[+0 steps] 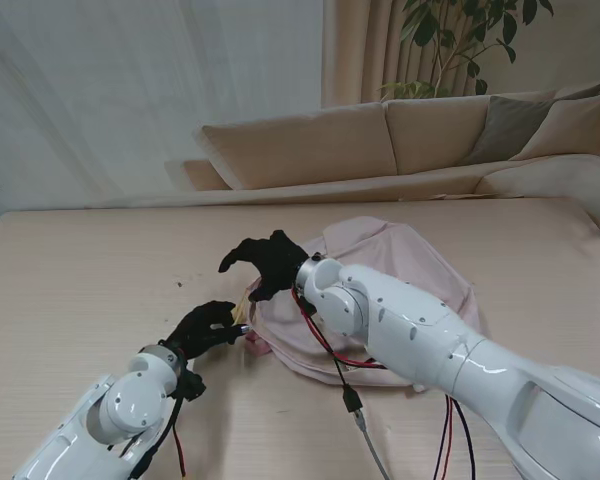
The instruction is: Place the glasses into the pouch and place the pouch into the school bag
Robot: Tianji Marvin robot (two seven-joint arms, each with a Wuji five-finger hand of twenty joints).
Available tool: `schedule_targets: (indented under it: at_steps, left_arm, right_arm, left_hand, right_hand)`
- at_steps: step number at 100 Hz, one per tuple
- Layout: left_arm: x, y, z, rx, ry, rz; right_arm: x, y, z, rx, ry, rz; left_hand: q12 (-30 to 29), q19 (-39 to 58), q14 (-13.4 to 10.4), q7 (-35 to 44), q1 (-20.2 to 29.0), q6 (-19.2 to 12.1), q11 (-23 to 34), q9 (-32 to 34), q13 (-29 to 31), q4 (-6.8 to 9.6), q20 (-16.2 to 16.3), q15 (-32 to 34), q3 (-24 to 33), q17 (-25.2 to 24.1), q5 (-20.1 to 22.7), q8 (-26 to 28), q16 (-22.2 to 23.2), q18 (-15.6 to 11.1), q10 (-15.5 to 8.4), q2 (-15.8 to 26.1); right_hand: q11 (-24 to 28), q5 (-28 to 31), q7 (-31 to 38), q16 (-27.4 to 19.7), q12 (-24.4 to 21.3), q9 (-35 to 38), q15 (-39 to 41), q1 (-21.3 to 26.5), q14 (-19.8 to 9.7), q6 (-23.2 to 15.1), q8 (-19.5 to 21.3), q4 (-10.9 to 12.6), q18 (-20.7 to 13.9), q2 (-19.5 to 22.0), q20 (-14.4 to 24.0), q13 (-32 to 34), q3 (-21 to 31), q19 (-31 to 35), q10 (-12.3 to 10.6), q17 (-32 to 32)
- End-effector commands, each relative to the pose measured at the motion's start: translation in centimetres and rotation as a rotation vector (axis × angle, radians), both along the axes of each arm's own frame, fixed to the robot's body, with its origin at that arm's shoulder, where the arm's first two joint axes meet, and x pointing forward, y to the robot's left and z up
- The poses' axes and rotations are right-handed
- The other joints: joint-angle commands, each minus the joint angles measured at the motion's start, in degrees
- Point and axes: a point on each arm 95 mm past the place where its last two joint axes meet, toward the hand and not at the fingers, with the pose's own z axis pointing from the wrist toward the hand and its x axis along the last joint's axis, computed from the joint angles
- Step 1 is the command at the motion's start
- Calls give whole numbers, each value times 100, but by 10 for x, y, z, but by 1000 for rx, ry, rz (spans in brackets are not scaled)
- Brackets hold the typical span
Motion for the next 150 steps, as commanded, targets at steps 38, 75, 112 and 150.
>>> schedule_targets:
  at_steps: [38,75,112,150]
  left_arm:
    - [0,-1,0,-24,4,-14]
    - [2,-1,-3,-24,9,-19]
    - [1,0,-4,-25,11,-21]
    - [25,1,-2,2,4,-43]
  right_arm:
    - [13,1,6,-95,-6,33]
    - [24,-4,-17,-182,33,18]
    - [30,1,-40,-238,14,-20]
    - [37,-20,-38,-229,-28,-209]
  left_hand:
    - [-30,108,-52,103,-94,-162,52,77,-84,-79,133,83,2,-7,106,62,23,87,-17,121]
    - [-32,103,-48,101,-81,-176,49,77,-89,-77,141,87,-9,-2,94,60,19,90,-23,128]
    - [-35,104,-42,105,-86,-188,47,81,-83,-72,150,96,-25,12,103,55,20,94,-23,121]
    - [-38,119,-35,65,-112,-331,31,78,-64,-83,162,131,-74,51,-53,74,28,121,12,132]
  right_hand:
    - [44,154,-35,4,-40,208,0,83,-52,-121,82,118,-8,318,162,-133,-131,38,-126,-59]
    - [-42,352,62,-42,-52,288,-94,882,-190,-145,101,260,-36,-72,65,-178,723,70,-264,-69]
    - [362,1979,1039,173,139,1415,354,754,-32,-246,791,167,17,-302,53,243,568,203,148,-62]
    - [1706,4729,2306,907,924,5445,2285,767,537,753,1406,-1040,175,165,122,2747,1090,1431,1422,32]
